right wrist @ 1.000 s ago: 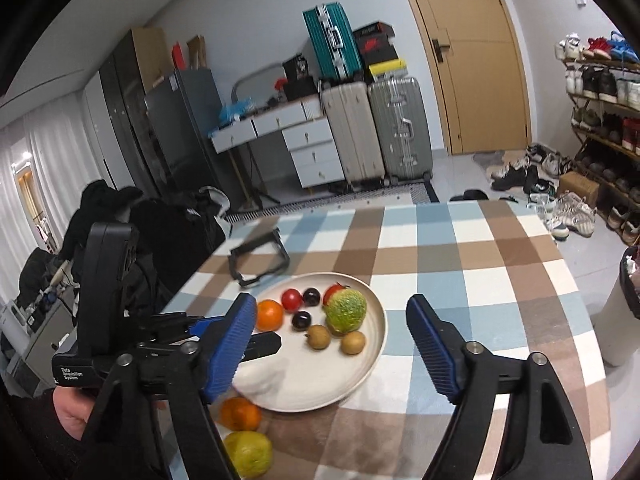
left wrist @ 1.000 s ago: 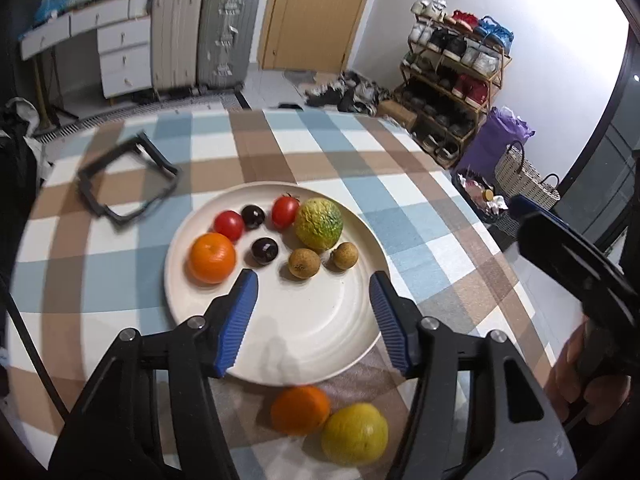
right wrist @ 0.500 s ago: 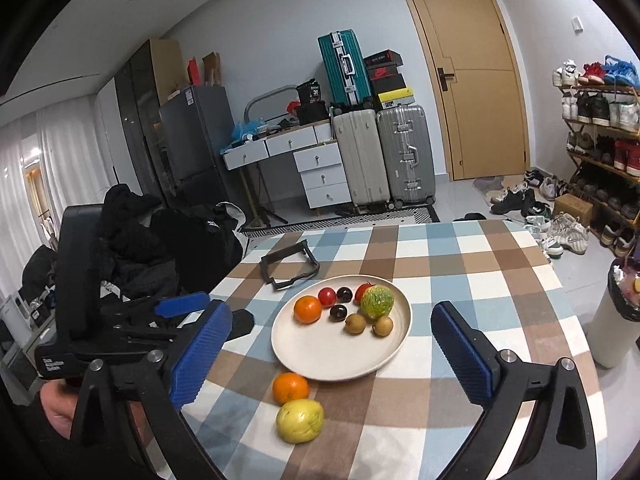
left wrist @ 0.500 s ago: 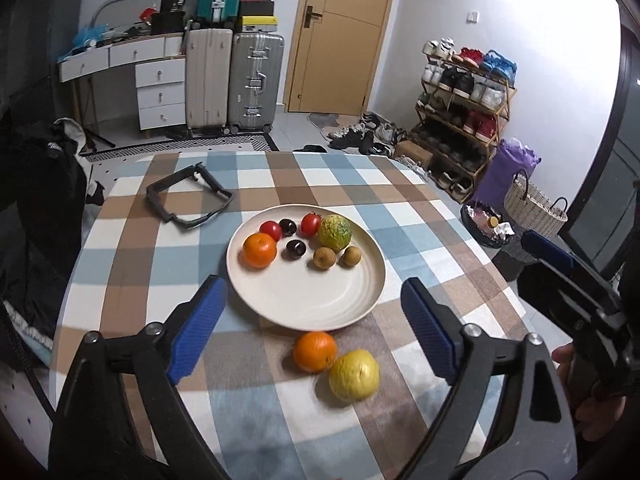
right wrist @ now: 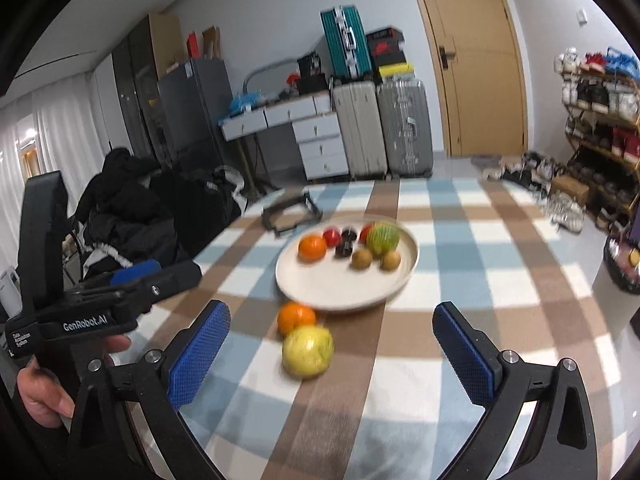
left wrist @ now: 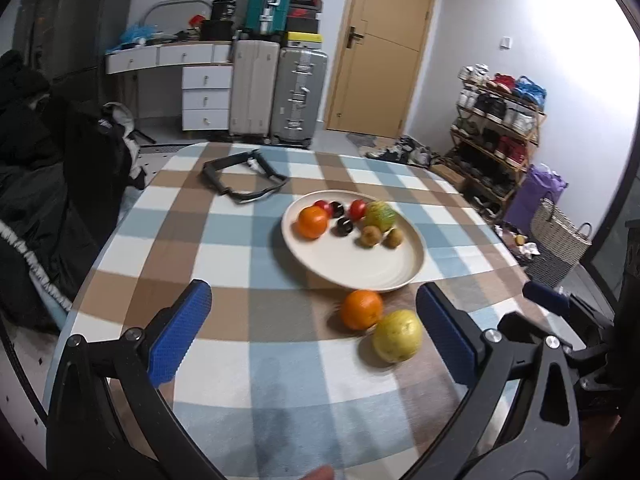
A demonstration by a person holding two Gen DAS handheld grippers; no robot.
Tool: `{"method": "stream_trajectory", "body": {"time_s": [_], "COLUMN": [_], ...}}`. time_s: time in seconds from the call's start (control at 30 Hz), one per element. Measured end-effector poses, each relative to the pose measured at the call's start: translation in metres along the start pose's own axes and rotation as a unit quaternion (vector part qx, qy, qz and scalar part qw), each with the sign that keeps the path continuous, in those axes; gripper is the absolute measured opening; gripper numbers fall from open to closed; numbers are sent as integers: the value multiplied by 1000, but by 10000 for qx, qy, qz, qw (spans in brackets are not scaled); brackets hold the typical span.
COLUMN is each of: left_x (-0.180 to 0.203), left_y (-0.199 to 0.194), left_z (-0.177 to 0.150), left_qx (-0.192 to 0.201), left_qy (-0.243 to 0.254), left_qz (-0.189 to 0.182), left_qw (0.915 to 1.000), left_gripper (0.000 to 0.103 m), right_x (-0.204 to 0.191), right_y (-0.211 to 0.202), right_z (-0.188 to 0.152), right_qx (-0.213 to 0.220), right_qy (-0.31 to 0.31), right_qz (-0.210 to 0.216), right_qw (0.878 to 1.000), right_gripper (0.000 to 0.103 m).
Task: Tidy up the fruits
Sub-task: 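Withdraw both tools from the plate, then reach the right tool to the large yellow-green fruit and grasp it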
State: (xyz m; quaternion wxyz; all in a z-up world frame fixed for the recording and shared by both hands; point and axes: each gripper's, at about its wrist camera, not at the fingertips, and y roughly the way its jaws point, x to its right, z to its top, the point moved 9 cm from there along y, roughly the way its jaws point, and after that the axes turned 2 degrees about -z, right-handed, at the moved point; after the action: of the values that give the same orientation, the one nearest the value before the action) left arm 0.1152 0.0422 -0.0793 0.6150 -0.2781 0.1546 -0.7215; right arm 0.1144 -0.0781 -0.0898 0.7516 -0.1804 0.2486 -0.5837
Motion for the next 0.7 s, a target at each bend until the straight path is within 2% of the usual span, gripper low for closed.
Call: {"method": "stream_trajectory", "body": {"time_s": [0.1,0.33,0.7], "left_x": [-9,-22,-35], "left_y": [6,29,61], "left_z": [-14,-23,-31], "left_qx": [-80,-212,-576], "left_qy": [-159,-244,-408], "left_qz": [29,35,-28], "left_qw": [9998,9995,9975], "left_gripper": [102,102,102], "right_x": [2,6,-7], "right_y": [14,47,86], "right_z": [-16,-42,-52], "right_qx": [-300,-948,-1477], "right_qy": [39,246,388], "right_qz": [3,163,610], "right_qw": [9995,9951,9864], "right_gripper": [103,103,102]}}
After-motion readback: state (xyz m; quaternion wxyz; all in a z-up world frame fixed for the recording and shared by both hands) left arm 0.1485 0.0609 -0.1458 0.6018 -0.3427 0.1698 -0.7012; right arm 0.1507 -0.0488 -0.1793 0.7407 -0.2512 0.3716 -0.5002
